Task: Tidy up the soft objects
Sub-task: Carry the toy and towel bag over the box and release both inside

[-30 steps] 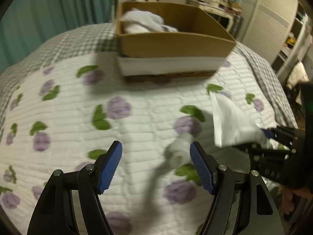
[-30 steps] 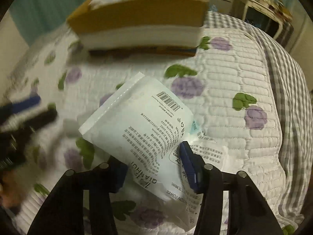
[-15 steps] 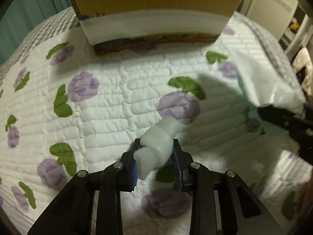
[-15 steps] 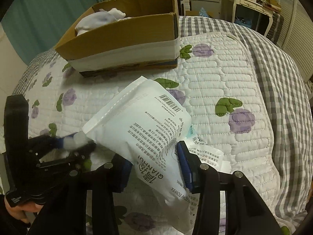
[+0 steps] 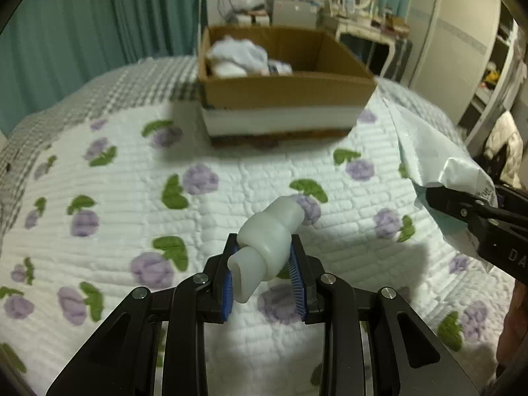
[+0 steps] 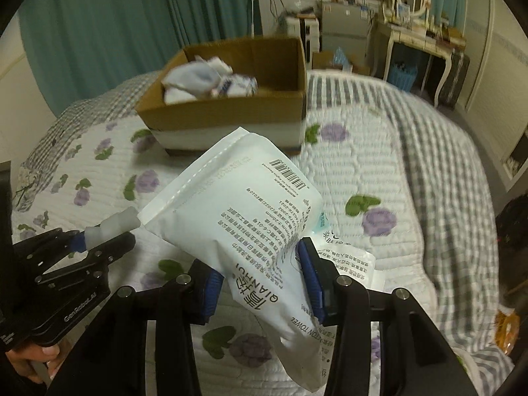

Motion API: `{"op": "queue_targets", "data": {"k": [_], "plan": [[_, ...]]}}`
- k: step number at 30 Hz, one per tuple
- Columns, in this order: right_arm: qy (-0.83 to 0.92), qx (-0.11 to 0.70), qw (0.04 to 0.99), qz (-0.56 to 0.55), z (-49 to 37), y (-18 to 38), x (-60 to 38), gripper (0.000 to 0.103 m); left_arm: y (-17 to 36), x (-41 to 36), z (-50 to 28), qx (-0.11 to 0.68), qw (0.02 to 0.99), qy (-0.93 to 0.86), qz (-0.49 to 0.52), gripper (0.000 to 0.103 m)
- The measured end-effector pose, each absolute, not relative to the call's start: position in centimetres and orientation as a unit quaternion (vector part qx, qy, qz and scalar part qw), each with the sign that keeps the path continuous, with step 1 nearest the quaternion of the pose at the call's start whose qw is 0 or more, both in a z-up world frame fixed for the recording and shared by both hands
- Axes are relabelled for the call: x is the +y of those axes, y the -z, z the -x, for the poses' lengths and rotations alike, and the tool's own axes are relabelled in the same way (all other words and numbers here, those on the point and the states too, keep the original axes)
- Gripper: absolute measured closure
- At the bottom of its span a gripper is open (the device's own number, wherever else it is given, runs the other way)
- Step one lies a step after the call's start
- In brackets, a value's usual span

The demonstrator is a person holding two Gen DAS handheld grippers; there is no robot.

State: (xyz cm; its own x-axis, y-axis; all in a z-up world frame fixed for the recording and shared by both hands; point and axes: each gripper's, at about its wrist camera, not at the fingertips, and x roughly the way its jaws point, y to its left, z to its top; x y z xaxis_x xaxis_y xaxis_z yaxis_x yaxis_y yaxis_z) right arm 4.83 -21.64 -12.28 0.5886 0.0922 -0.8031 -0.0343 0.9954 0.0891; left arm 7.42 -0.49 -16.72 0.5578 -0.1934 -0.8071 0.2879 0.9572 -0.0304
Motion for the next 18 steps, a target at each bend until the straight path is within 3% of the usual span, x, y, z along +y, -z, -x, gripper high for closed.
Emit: {"op": "queue_targets", "data": {"k": [18], "plan": [[-0.023,0.303,0.952,0.035,1.7,-1.6,-15.7,0.060,1.9,4.2,-1.9,0.288,0.945,0.151,-0.002,0.075]]}}
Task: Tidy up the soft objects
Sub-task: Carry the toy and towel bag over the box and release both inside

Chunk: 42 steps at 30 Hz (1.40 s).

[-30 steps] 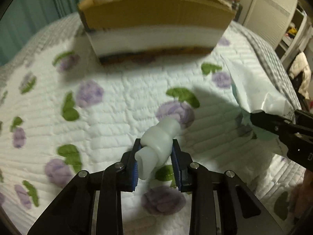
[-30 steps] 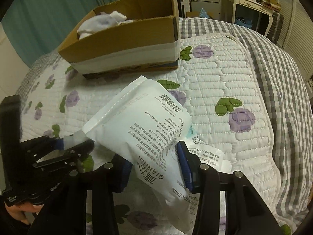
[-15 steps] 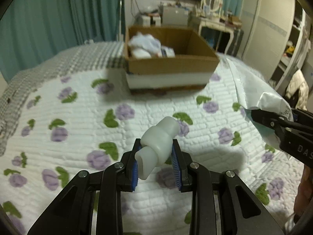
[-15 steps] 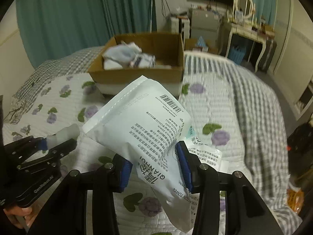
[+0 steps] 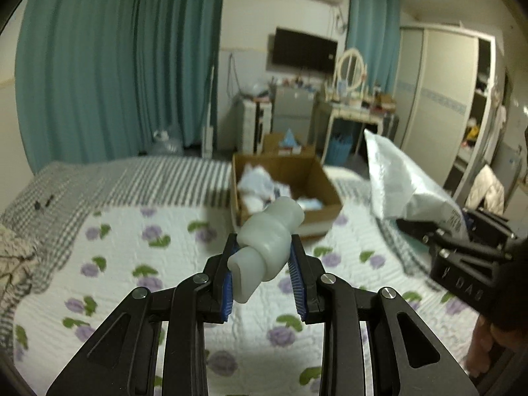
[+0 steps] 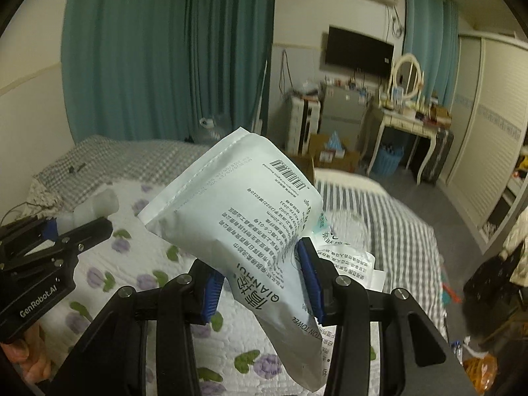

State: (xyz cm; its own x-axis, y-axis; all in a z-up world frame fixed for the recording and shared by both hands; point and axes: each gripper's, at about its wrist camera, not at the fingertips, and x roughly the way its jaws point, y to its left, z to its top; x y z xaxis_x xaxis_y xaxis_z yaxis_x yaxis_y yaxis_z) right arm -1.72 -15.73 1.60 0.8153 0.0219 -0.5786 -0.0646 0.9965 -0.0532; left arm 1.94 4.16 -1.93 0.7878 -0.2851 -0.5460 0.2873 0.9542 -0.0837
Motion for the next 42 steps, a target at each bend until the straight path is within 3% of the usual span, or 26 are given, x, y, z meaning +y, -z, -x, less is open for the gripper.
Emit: {"op": "queue_targets", "data": {"k": [13,24,34,42], "plan": [[-0.036,0.215,0.975,0.029,3.3,-8.8,-14.7,0.060,-3.3,5.5,-3.1,0.224,0.963,0.152,0.014,0.075],[-0.040,0.193,0.980,0.020,-2.3,-11.3,-15.4,0.060,-4.5,4.2,-8.9,0.205,0.967,0.153,0.004,0.074],[-0.045,0.206,0.977,0.026,-9.8,-9.3,-15.4,0.060,-2.9,2.8,-15.3,0.219,0.963,0.155,0.012,0.074],[-0.054,0.251,0.966,0.016,-17.2,-4.3,-16.8,0.060,1.0,1.3,-20.8,0.256,0.956,0.146,0.012,0.074]]}}
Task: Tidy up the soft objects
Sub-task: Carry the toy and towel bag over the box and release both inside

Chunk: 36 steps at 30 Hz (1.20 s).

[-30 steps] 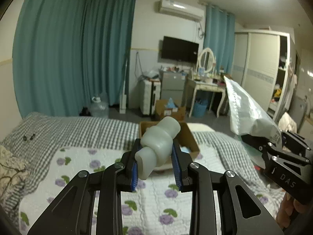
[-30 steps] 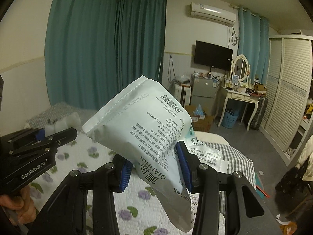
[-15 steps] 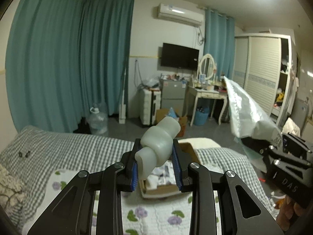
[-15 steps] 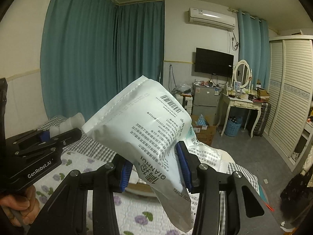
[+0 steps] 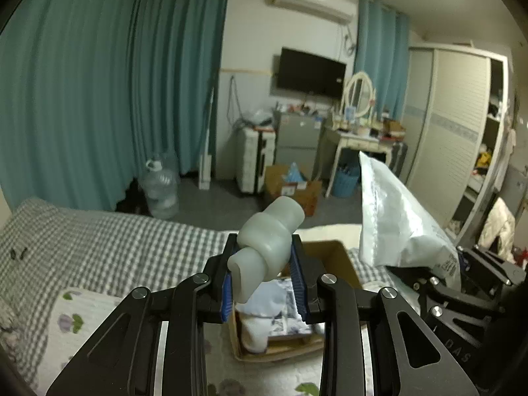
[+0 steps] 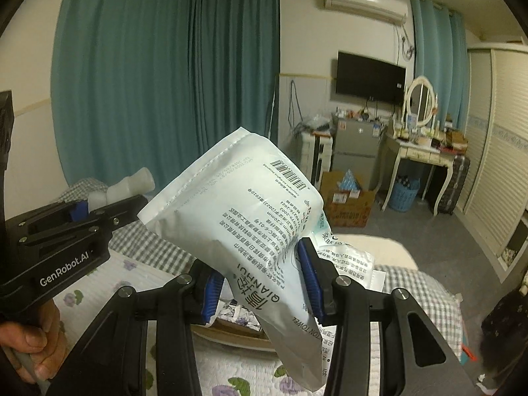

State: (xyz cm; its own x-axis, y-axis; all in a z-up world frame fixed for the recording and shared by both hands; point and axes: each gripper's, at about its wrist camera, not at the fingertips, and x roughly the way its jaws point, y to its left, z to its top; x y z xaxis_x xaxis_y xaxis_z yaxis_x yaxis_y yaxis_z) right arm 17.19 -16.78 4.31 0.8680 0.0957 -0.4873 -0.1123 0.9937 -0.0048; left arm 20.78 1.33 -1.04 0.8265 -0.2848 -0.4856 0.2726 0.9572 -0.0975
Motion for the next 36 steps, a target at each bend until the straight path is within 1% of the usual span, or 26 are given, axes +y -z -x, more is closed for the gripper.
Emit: {"op": "queue_targets", "data": {"k": [11,15,21,25,27,29,30,32,34,35,36], "plan": [[-0.059,0.343,0.937,-0.015,-26.0,4.9,-18.9,0.060,8.3,-2.1,-28.0,0.332,0.932,0.147,-0.001,0.074],[-0.039,0.372,0.927,0.005,-28.1,7.8,-18.5,0.059,10.5,-3.2,-29.7,0.356,0.923,0.143,-0.007,0.074],[-0.039,0.410,0.911,-0.001,-30.3,11.2,-18.4,0.059,12.7,-4.1,-31.5,0.386,0.911,0.147,-0.010,0.074],[-0.043,0.438,0.898,-0.015,-31.4,13.4,-18.9,0.059,13.8,-4.2,-32.1,0.394,0.908,0.139,-0.020,0.071],[-0.047,0.453,0.890,-0.016,-31.7,14.4,-19.0,0.055,13.8,-4.2,-32.0,0.392,0.909,0.139,-0.024,0.068],[-0.042,0.444,0.895,-0.017,-31.2,14.4,-18.9,0.047,13.6,-4.3,-31.9,0.390,0.910,0.137,-0.024,0.068],[-0.041,0.440,0.897,-0.016,-31.0,14.2,-18.9,0.046,13.5,-4.2,-31.8,0.391,0.910,0.139,-0.021,0.068],[-0.041,0.433,0.900,-0.015,-30.5,13.7,-18.9,0.039,13.1,-3.8,-32.1,0.390,0.909,0.145,-0.011,0.068],[-0.041,0.428,0.903,-0.014,-30.1,13.1,-18.8,0.037,12.3,-3.6,-31.9,0.388,0.909,0.151,-0.003,0.065],[-0.040,0.423,0.905,-0.011,-29.7,12.5,-18.9,0.036,11.6,-3.5,-31.6,0.383,0.912,0.150,-0.003,0.056],[-0.039,0.419,0.907,-0.008,-29.4,12.0,-18.9,0.036,11.2,-3.4,-31.4,0.378,0.914,0.148,-0.004,0.045]]}}
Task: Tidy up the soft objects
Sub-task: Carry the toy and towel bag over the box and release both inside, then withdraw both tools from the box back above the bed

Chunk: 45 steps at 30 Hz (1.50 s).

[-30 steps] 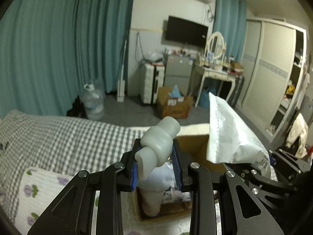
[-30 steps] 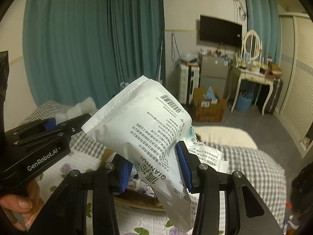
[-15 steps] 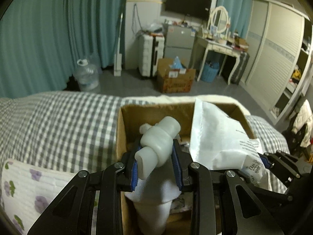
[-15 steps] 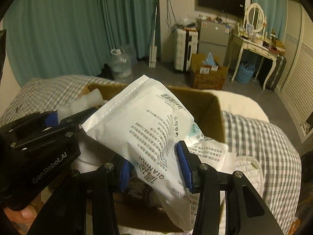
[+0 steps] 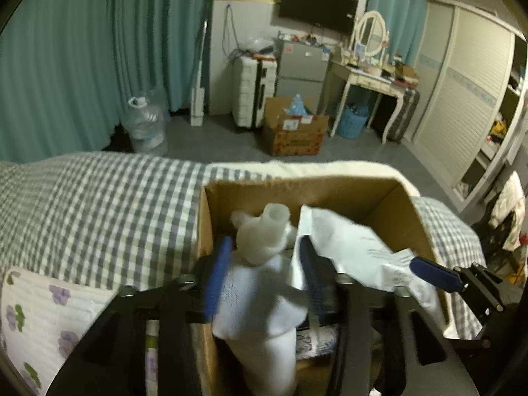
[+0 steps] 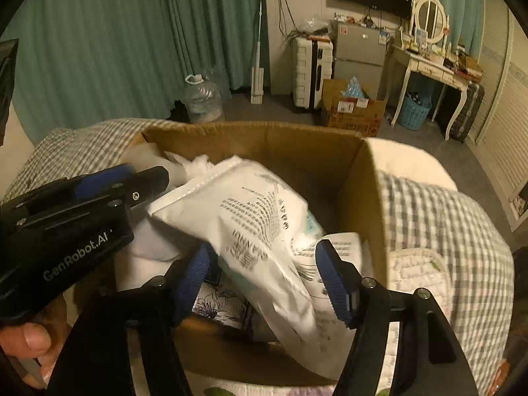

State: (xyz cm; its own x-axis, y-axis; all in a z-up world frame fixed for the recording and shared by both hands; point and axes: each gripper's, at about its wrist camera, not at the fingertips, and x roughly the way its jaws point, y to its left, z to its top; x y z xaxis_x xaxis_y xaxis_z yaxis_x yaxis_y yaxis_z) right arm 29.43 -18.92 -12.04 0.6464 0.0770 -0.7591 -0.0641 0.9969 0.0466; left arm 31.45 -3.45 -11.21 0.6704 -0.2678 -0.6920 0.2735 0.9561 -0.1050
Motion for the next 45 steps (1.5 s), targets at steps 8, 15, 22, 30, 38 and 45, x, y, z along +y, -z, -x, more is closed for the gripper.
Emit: {"op": "queue_targets", "data": {"k": [8,15,22,30,38,45], "plan": [[-0.034,0.370,0.929,0.001,-25.4,5.8,-18.5,0.030,5.4,-2.0,-28.1,0.317,0.938,0.140,-0.006,0.038],[-0.037,0.327,0.944,0.015,-20.6,0.1,-17.8,0.030,-0.3,0.6,-23.2,0.259,0.955,0.142,0.008,0.025],[-0.028,0.264,0.963,0.037,-14.3,-6.0,-16.0,0.026,-5.3,2.8,-16.9,0.198,0.972,0.123,-0.007,0.021],[-0.029,0.209,0.977,0.037,-6.7,-10.8,-15.1,0.026,-8.6,5.2,-9.2,0.140,0.984,0.107,0.010,0.002],[-0.025,0.174,0.984,0.035,0.3,-13.2,-15.7,0.021,-9.3,5.7,-3.6,0.111,0.990,0.087,0.011,0.002],[-0.006,0.165,0.986,0.026,4.4,-12.8,-17.0,0.017,-7.1,5.8,-1.4,0.119,0.990,0.079,0.007,0.002]]}}
